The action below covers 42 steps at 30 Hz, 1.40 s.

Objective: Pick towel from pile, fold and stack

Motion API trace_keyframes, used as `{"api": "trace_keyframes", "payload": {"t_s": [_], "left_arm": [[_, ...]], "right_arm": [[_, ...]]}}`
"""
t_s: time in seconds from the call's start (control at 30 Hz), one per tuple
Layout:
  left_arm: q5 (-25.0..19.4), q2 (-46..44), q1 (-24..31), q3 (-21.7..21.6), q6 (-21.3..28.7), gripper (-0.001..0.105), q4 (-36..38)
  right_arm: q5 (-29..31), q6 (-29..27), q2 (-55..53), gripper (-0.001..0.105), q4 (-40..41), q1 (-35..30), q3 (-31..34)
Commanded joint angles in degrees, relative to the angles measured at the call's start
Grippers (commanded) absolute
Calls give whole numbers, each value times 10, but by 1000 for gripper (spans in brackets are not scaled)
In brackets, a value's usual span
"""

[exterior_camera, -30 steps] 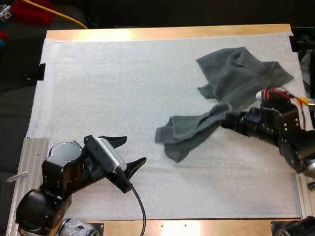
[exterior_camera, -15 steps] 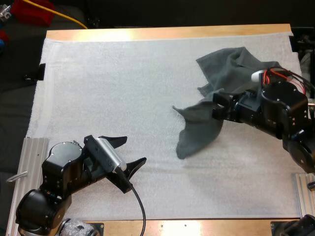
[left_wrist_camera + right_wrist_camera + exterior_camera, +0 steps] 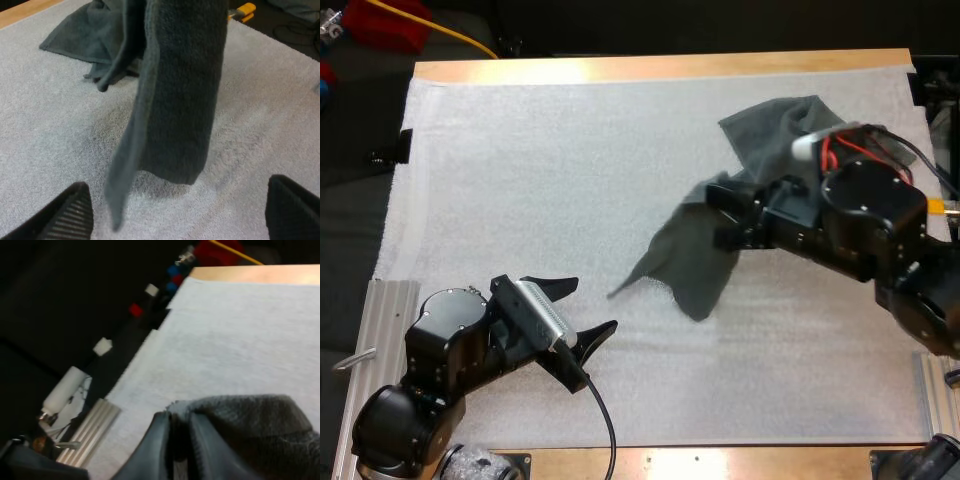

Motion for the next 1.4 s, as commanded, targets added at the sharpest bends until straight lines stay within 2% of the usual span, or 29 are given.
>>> {"api": "trace_keyframes", "payload": {"t_s": [0.0,0.27,0.47,0.6,0.7,0.83,0.93,1.17,1.37], "left_arm": [[4,0,-2,-5,-5,69,-1],[4,0,-2,-5,-5,69,-1],[4,0,-2,-5,-5,69,-1],[4,0,-2,-5,-5,69,-1],[4,0,-2,-5,-5,69,-1],[1,0,-2,-5,-5,69,-1],[-6,2,-2,-5,-4,69,-1],[-6,2,-2,-5,-4,69,-1],[-5,4,-2,12,-4,69,-1]], "right_arm": [[5,-2,6,1,-12,4,-18],[-1,16,77,1,-56,34,-85],[-1,19,122,1,-55,62,-103],[-1,-5,139,1,-1,67,-103],[24,-51,144,1,85,67,-95],[78,-97,144,1,180,67,-60],[109,-113,144,1,213,66,-19],[187,-118,144,1,214,66,101],[229,-111,144,1,203,52,166]]}}
